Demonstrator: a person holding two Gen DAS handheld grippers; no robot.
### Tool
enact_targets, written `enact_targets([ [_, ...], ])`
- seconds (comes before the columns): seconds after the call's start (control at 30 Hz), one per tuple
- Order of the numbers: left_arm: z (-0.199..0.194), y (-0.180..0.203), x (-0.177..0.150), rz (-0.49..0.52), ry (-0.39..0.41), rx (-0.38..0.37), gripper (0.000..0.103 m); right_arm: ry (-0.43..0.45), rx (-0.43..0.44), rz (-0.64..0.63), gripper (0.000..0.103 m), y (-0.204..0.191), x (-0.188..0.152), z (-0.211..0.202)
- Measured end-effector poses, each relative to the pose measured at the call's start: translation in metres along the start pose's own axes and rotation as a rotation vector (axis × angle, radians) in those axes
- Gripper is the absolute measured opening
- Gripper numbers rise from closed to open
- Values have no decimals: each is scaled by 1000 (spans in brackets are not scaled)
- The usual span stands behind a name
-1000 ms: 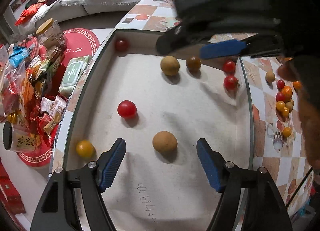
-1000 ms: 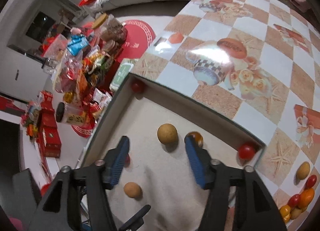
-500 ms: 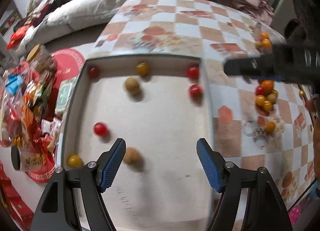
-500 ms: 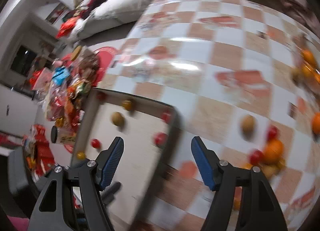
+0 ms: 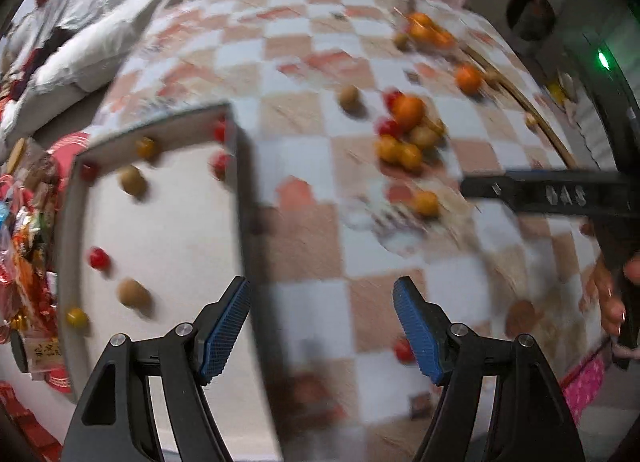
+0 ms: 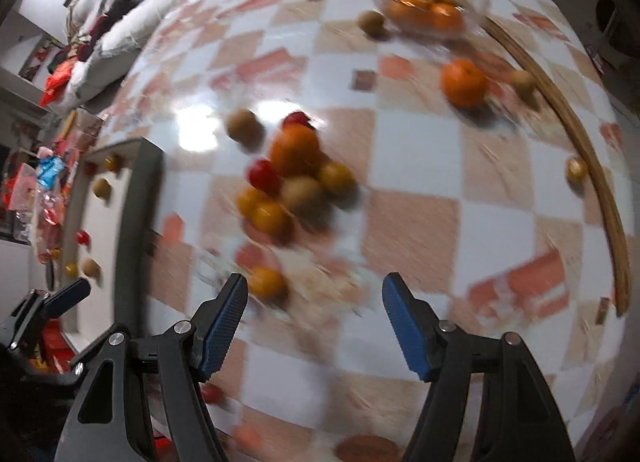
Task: Organize fruits
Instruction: 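Move both open tools back over the fruit pile, then grasp a red cherry tomato with the left tool while the right grasps an orange one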
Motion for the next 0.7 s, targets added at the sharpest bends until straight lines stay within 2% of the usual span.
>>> enact_targets([
  [0.2, 20, 32, -26, -3, -70, -30, 74, -2, 11, -42, 73, 2, -9, 3],
  [0.37, 34, 40, -32, -30, -84, -12, 74, -28, 80, -74, 72, -10, -10, 13],
  [0.57, 40, 41, -33, -70, -79, -4, 74, -60, 116, -121, 57, -24, -8, 29],
  [0.63, 42, 43, -33, -75, -79, 1, 70, -58, 120, -132, 52, -27, -7, 31],
  [0.7, 44, 45, -35, -76, -90, 7, 57, -52, 112, -158, 50, -33, -6, 32],
])
Point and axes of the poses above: each gripper's, at about its wrist camera, not at the fingertips, and z roughly the way its jaws point, y to its right, x to its top, the point moved 4 cm from there along z, roughly the way its jaws point, and after that the axes turned 1 degree about z, right-handed, at the moved point
